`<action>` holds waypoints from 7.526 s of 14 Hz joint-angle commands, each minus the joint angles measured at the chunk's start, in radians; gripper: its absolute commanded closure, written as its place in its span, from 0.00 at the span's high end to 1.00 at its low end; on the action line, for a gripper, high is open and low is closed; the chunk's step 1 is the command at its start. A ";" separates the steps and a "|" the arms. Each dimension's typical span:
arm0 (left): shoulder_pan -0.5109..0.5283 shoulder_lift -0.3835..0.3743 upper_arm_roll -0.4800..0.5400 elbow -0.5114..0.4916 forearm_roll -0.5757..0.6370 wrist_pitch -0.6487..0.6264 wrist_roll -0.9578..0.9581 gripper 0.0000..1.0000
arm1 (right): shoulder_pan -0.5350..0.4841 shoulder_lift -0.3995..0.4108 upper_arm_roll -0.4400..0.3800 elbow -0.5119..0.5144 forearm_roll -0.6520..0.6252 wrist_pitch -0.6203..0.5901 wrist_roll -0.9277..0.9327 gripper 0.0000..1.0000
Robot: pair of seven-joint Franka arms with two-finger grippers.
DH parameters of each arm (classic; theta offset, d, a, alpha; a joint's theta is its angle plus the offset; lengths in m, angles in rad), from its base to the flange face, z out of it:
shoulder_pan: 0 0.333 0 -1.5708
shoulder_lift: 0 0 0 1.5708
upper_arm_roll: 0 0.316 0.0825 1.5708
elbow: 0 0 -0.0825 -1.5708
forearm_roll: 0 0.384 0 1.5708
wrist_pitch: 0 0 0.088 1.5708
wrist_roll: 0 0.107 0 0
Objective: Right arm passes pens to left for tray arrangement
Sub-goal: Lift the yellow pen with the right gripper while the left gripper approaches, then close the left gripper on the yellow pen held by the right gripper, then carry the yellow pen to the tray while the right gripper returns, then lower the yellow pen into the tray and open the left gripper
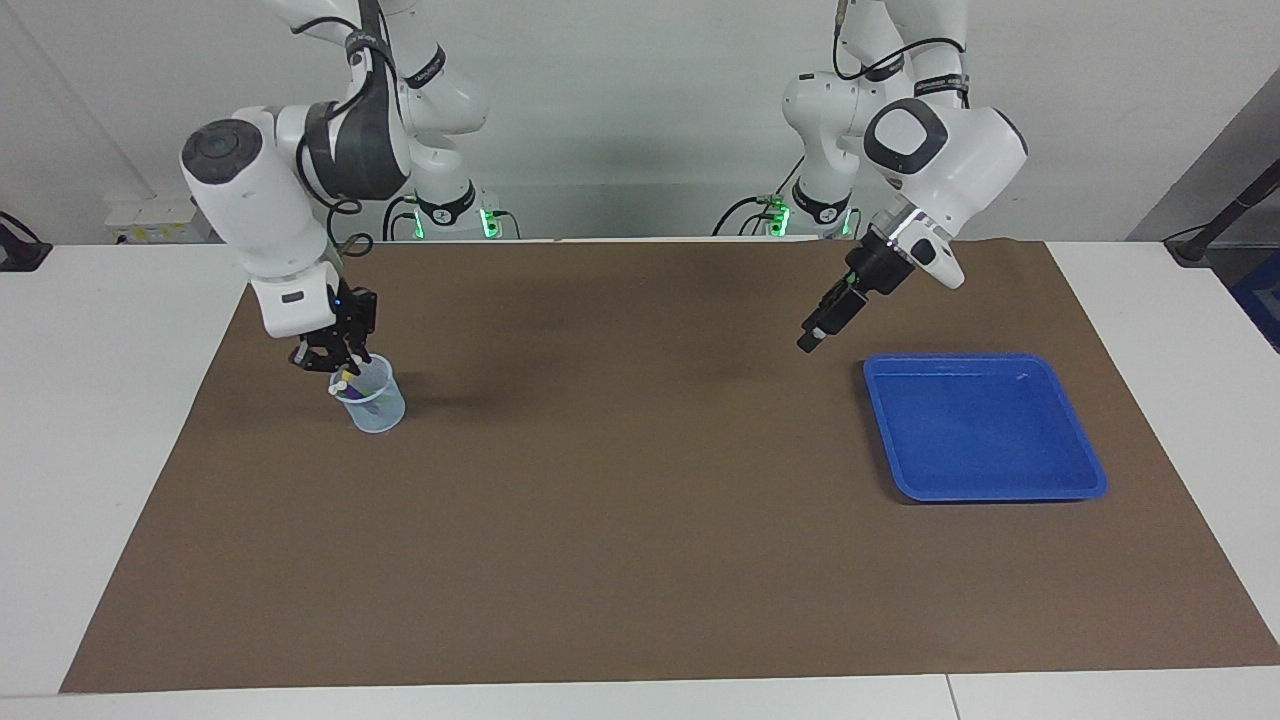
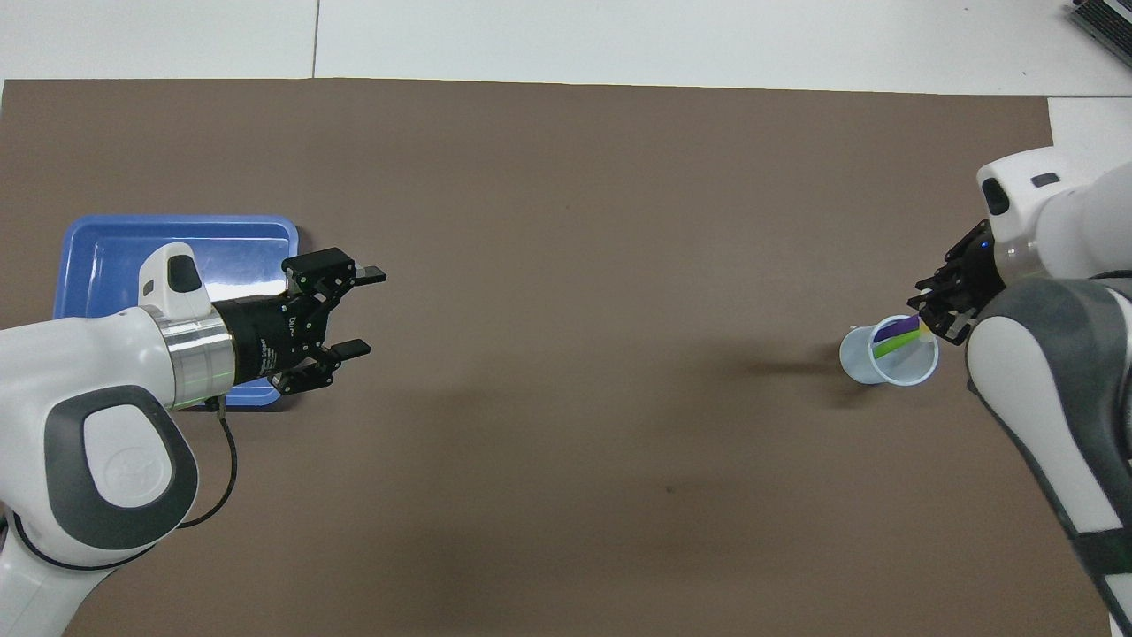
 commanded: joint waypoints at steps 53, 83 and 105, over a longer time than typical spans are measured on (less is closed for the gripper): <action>-0.200 -0.064 -0.147 -0.109 -0.099 0.424 -0.808 0.00 | 0.499 0.084 0.095 -0.084 0.652 0.713 1.759 0.00; 0.415 0.028 -0.137 0.116 0.775 -0.481 0.692 0.00 | -0.139 -0.008 0.088 -0.257 -0.020 0.225 -0.242 1.00; 0.461 0.396 -0.136 0.143 0.868 -0.063 0.789 0.00 | -0.219 0.013 0.087 -0.375 -0.084 0.497 -0.547 0.72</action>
